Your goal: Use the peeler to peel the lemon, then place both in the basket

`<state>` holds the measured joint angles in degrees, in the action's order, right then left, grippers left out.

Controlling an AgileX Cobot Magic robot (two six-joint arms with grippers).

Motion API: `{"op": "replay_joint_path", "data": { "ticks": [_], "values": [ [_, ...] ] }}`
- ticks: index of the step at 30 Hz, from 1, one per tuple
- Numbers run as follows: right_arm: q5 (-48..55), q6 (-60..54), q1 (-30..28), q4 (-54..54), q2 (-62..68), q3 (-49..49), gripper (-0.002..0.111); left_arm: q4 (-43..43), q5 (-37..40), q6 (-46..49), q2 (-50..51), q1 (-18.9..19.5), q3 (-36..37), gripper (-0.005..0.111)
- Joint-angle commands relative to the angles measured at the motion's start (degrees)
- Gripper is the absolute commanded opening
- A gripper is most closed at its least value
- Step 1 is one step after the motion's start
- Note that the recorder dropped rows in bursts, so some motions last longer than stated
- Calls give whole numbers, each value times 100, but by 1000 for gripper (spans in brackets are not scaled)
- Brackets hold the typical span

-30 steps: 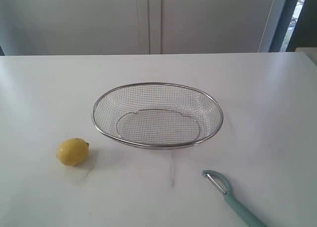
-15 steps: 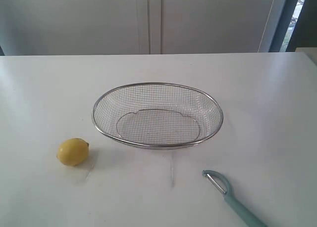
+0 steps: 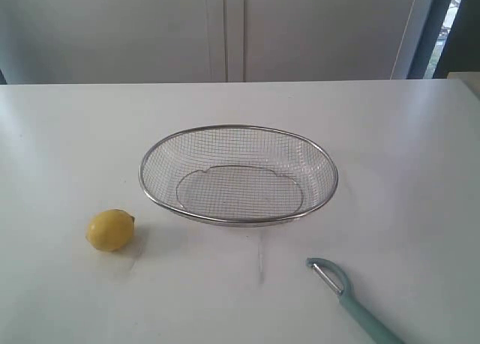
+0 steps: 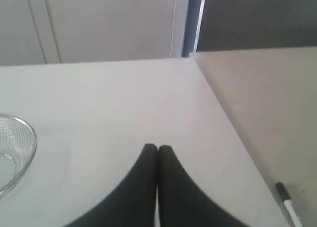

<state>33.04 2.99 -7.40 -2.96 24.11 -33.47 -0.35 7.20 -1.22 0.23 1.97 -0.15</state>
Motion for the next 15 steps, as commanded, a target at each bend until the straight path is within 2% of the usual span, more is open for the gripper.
{"op": "replay_joint_path", "data": {
  "ticks": [1,15],
  "values": [
    [454,18,-23,-3,617,-318,0,2,-9,-11,-23,-30,15,0],
    [1895,-299,-23,44,2753,-1082,0,2,-9,-11,-23,-30,15,0]
  ]
}}
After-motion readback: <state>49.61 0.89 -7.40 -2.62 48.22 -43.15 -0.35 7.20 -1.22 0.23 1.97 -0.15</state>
